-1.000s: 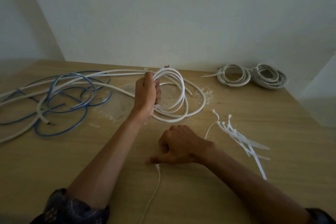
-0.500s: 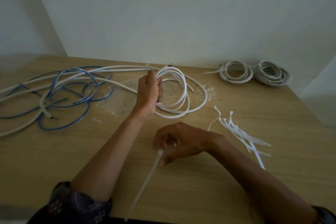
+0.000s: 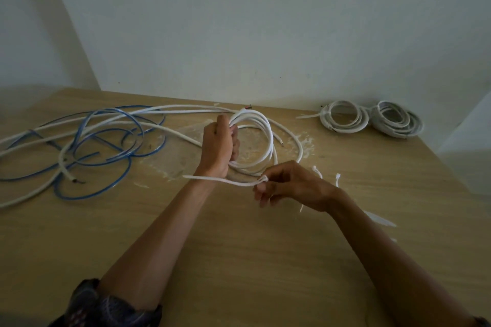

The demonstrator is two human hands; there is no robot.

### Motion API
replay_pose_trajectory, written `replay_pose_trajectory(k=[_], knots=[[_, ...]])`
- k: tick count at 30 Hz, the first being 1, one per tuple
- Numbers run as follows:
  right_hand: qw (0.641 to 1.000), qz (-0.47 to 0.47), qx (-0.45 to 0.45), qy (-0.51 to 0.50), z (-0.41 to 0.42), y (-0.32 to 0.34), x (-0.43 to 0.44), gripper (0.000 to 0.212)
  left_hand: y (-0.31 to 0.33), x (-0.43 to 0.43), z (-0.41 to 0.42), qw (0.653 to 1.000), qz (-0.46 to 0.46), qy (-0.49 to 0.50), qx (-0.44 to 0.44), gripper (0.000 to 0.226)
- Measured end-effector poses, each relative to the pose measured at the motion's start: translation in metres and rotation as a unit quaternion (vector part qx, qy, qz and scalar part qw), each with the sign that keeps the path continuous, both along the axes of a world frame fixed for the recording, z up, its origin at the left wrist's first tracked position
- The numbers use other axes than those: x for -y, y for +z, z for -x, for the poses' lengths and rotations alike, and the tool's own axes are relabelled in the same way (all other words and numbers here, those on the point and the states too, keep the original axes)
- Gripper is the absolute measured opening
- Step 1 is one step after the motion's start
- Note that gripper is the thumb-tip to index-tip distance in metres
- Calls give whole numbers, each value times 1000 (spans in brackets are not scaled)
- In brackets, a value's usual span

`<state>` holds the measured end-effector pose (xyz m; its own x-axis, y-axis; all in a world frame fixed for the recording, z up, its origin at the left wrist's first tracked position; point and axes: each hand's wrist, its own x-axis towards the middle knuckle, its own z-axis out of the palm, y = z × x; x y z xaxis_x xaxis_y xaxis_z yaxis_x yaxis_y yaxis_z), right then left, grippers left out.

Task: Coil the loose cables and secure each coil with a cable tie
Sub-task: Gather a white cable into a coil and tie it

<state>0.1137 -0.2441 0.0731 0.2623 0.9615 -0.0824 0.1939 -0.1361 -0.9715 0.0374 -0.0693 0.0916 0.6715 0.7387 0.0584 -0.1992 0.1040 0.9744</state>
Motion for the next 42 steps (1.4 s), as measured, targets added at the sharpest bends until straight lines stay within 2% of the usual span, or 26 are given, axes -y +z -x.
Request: replay_pose_trajectory(k=[3,6,12,14,17,19,21,25,28,29,31,35,38,42], knots=[[988,-20,-142,-64,2,-2,-4,28,-1,2,-1,1000,18,10,1,42],[955,-39,-270,-115,14,-2,-12,30,-4,1,-1,999,17,42,-4,41],[878,-73,-449,-151,32,1,-23,34,-14,-2,-3,992,-50,112,-25,40],[866,-103,-464,-157,32,1,-23,30,-15,1,-4,989,-86,112,-30,47],[896,-131,-394,-159,30,0,-23,18,-15,6,-4,987,-120,105,-17,55],[938,-153,-268,-161,27,2,-21,25,-14,6,-3,984,-147,100,-12,56],[962,-174,-130,-166,24,8,-18,33,-17,3,-3,982,-154,104,-14,49],[958,-174,145,-174,19,24,-22,34,-21,-3,-3,983,-146,114,2,42],[930,-68,317,-175,16,28,-35,32,-20,-3,-2,979,-167,120,17,43],[922,-42,335,-188,16,27,-40,32,-20,-4,-2,976,-178,127,22,44],[924,-39,311,-221,17,26,-48,29,-18,-4,-1,964,-218,150,24,49],[928,-120,234,-262,25,21,-59,21,-13,12,-1,933,-329,139,43,52],[916,-191,160,-314,34,15,-58,17,-12,13,-2,929,-350,114,44,53],[896,-233,81,-369,41,11,-58,16,-11,17,-2,933,-343,96,53,49]])
